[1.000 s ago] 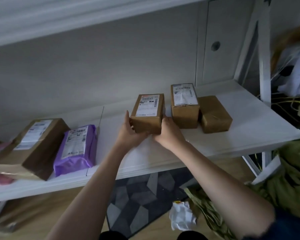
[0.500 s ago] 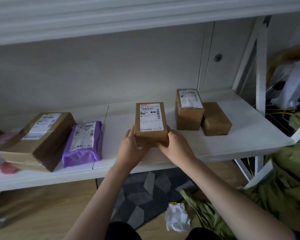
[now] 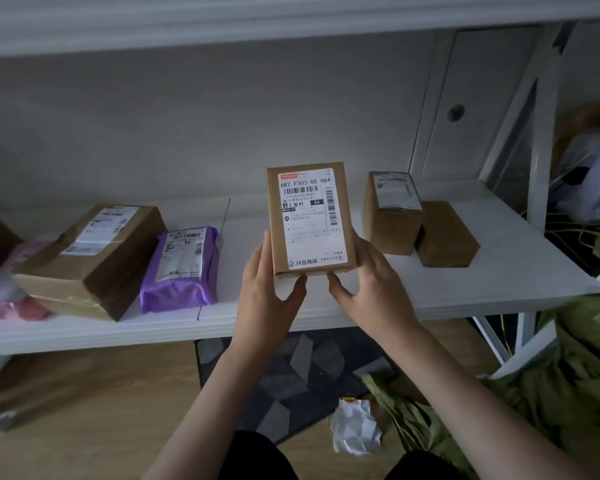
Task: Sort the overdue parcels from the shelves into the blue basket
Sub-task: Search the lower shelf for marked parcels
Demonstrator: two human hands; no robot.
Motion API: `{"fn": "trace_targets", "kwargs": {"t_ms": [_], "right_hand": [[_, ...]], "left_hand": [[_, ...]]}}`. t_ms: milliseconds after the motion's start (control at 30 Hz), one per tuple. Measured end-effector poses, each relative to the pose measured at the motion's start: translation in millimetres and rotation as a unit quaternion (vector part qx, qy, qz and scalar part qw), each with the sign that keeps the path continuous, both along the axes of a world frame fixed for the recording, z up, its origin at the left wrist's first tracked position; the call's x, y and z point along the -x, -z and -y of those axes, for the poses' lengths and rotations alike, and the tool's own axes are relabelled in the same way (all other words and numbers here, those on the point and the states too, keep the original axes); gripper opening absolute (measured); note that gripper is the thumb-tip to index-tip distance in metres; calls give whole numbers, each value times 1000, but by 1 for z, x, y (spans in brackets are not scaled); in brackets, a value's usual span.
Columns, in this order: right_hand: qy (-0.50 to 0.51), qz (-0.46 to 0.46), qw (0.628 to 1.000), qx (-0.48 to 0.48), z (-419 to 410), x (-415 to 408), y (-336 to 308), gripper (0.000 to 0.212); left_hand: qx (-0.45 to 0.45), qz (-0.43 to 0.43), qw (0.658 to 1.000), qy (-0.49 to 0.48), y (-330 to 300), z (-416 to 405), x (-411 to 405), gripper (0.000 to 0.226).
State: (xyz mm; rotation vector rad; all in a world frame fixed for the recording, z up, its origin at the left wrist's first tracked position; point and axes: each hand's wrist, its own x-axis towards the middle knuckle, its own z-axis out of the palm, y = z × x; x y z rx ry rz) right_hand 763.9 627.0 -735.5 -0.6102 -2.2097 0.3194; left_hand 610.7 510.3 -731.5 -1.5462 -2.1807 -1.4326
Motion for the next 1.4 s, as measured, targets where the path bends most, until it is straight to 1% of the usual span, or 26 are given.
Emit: {"fn": "trace_targets", "kwargs": {"t_ms": [67,167,267,367,467,567,667,733,833,900,1000,1100,1167,1267,1300,1400], "right_hand": [[16,5,1000,-2,1,2,0,71],[9,7,999,40,5,7,2,70],[8,13,994,104,3,14,8,60],[54,41,986,154,-8,17,11,48],[88,66,977,184,-17,18,14,32],[89,74,974,195,-20,19,20,26],[63,78,977,188,-16,26,27,30],[41,74,980,178,-10,35,28,36],[12,63,985,160,4,55,27,46],[2,69,986,152,16,70,26,49],[-11,90,988,129,30,93,27,58],[-20,108,986,124,33,110,26,62],[-28,121,984,129,32,115,23,62],[-32,138,983,118,32,105,21,69],[-28,143,982,116,30,97,20,72],[2,123,989,83,16,67,11,71]], "left_hand": [[-2,5,1000,3,1,0,-1,75],[6,13,1000,6,6,1,1,72],[36,74,997,7,8,-3,0,66],[71,132,989,12,7,-16,-3,59],[97,152,983,20,8,-31,0,65],[102,164,981,19,15,-35,4,71],[76,215,974,11,21,-25,0,74],[54,230,972,5,24,-13,1,75],[35,245,969,-20,23,2,16,65],[26,257,966,-34,22,14,31,58],[20,266,962,-59,18,30,50,61],[7,251,963,-94,10,39,61,63],[-18,222,968,-117,6,43,65,63],[-33,150,974,-168,-1,45,63,72],[-42,117,977,-171,-5,44,58,72],[-70,10,990,-126,-15,33,39,65]]}}
